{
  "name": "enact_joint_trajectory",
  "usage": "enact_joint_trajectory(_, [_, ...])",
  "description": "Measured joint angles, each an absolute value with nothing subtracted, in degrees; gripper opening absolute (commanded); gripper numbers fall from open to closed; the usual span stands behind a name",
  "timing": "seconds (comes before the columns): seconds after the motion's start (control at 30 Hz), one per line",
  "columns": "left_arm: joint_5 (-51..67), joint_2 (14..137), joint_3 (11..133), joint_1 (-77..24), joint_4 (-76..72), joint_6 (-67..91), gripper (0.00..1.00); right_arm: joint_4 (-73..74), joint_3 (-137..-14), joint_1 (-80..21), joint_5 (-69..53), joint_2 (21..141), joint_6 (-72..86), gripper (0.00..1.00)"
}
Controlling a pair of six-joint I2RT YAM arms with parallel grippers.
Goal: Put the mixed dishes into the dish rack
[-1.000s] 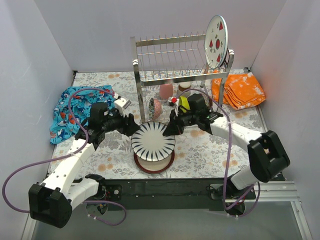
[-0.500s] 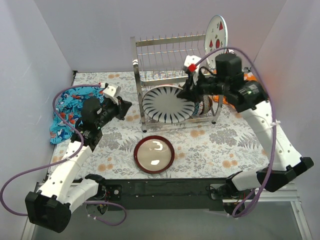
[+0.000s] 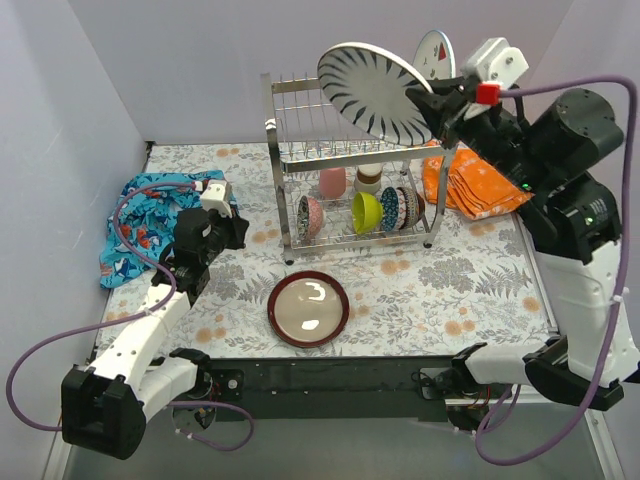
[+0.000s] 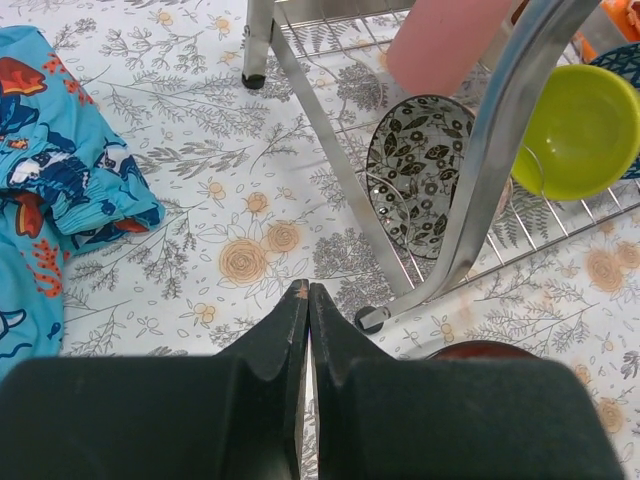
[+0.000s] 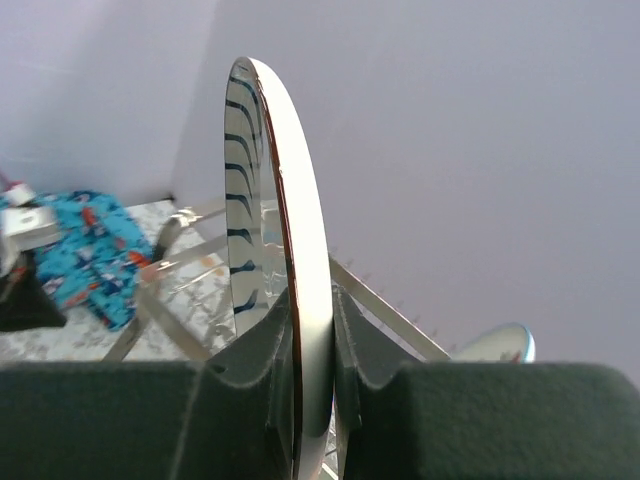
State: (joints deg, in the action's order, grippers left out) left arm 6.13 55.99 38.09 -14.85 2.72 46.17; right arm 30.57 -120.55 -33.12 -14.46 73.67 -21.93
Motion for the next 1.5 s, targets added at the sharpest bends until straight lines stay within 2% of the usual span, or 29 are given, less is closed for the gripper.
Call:
enact_joint_trajectory(0.27, [6.28,55.68,37.93,-14.85,2.26,48.03,0.0,18.06,-112.64,-32.93,16.32,79.75,-19.79,0.01])
enact_joint_trajectory(0.47, [6.68,55.33,37.71,-14.85,2.24,49.23,0.0,13.56,-109.71,-32.8,29.93,82.06,-19.33,0.01])
enact_joint_trajectory(0.77, [7.73,54.87,36.45,-14.85,2.11,51.09,0.0,8.78,-107.79,-33.04,38.92,81.76,-22.26,0.01])
enact_joint_trajectory(1.13, [8.4,55.0,35.53,-14.85,1.21,52.31,0.0,8.84,-106.98,-33.5,40.58,82.98,-21.3,0.01])
enact_joint_trajectory(1.5, [8.4,55.0,34.22,-14.85,1.28,52.82,0.0,9.26,-106.96,-34.37,44.95,89.3,-21.06,0.01])
